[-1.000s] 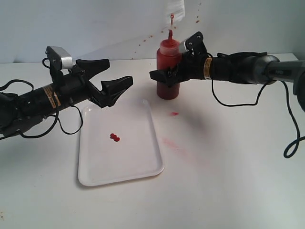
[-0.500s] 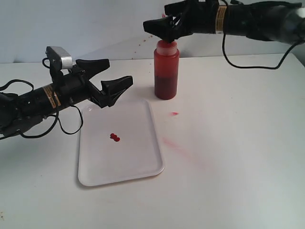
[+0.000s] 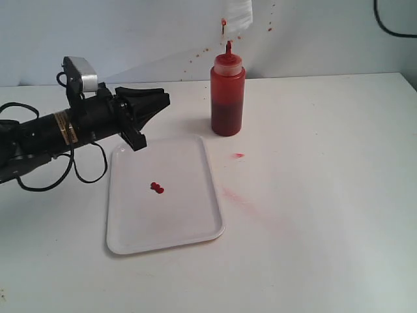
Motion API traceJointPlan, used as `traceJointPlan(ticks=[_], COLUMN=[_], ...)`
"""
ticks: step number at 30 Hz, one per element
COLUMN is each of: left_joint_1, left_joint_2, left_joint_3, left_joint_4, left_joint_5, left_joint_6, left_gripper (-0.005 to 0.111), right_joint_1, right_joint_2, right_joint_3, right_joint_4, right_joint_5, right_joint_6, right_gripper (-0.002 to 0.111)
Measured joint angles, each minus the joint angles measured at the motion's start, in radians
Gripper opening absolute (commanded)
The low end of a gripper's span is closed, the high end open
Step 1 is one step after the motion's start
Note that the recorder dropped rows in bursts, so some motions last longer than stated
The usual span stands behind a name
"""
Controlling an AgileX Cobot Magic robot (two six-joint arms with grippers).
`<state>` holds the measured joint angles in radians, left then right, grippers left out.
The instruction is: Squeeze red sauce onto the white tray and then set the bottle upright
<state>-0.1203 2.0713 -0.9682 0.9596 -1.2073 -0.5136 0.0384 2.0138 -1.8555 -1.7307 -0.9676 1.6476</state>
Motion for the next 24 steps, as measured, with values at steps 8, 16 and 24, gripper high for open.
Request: traceJointPlan(ticks=[8, 16, 24], left_joint_1=[0.003, 0.003, -0.002], left_joint_2=[-0.152, -0.364, -0.658], left_joint_3=[0.0, 0.106, 0.323], left_joint_4=[0.124, 0.119, -0.029], left_joint_5=[0.0, 0.04, 0.134], left_joint_6=[-0.005, -0.029, -0.072], left_gripper=[0.0, 0.0, 0.0], right_joint_1=[-0.112, -0.139, -0.138], right_joint_2=[-0.027, -0.075, -0.294], right_joint_3=[0.0, 0.038, 0.255], right_joint_4=[-0.013, -0.02, -0.022], right_joint_5=[-0.211, -0.24, -0.18], right_joint_6=[0.08, 0.127, 0.081], right_gripper=[0.013, 0.0, 0.0])
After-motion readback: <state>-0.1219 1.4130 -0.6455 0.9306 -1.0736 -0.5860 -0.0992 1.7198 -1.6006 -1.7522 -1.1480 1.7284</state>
